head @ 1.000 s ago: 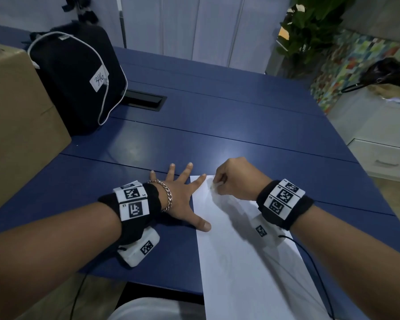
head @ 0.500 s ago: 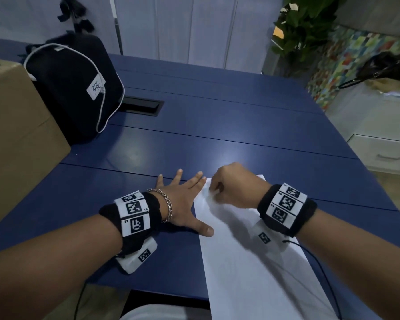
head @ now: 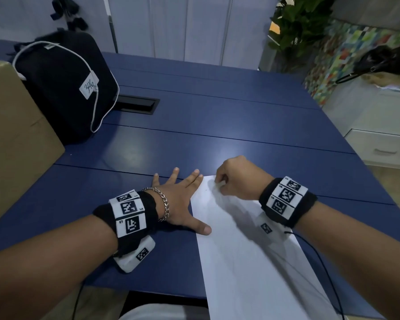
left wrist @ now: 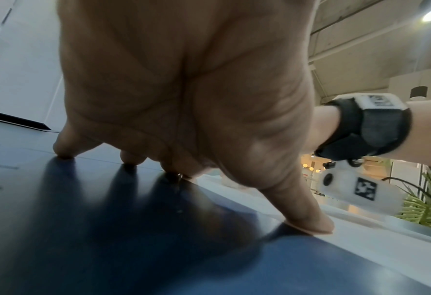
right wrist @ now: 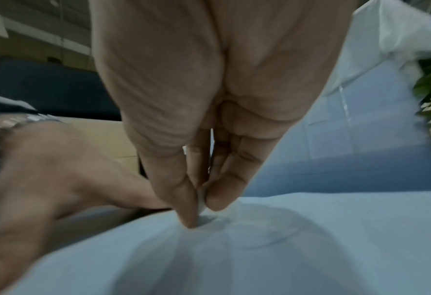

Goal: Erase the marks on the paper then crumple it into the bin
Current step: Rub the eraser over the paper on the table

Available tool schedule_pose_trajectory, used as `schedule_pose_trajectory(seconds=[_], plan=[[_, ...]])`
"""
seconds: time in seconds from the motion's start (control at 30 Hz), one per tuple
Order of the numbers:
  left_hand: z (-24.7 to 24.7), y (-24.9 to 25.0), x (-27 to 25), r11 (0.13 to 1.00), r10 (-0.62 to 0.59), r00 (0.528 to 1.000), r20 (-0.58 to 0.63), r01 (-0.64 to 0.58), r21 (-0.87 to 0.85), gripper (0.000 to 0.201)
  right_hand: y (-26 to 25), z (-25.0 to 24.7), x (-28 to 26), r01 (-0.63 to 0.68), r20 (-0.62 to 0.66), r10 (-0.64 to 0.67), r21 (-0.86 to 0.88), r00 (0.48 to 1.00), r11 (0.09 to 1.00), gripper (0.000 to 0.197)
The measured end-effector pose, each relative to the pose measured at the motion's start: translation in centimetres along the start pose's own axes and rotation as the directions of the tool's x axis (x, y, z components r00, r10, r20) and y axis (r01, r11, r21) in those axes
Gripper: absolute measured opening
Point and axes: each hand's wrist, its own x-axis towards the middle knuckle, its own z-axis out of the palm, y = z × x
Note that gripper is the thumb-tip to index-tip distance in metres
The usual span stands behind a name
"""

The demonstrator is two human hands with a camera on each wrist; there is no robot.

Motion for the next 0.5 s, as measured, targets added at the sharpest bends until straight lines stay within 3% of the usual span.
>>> schedule_pose_trajectory(seconds=[0.07, 0.2, 0.37, 0.5], plan=[[0.1, 0.0, 0.1, 1.0, 0.001, 1.0, -0.002, -0.001, -0.001, 0.153, 0.3, 0.2, -0.2, -0.014, -0.052, 0.015, 0.019, 0.999, 1.0, 0.017], [0.1, 0.0, 0.1, 1.0, 0.002, 1.0, -0.003, -0.002, 0.006, 0.151, -1.3, 0.8, -2.0, 0.14, 0.079, -0.138, -0.018, 0.987, 0.99, 0.018], [0.0, 0.1, 0.1, 1.0, 0.012, 1.0, 0.002, -0.012, 0.0, 0.145, 0.7, 0.1, -0.6, 0.011, -0.03, -0.011, -0.007, 0.999, 1.0, 0.015], [-0.1, 0.2, 0.0, 1.0, -0.001, 1.0, 0.009, 0.001, 0.006, 0.142, -1.8, 1.2, -2.4, 0.171, 0.07, -0.169, -0.017, 0.983, 0.985, 0.018]])
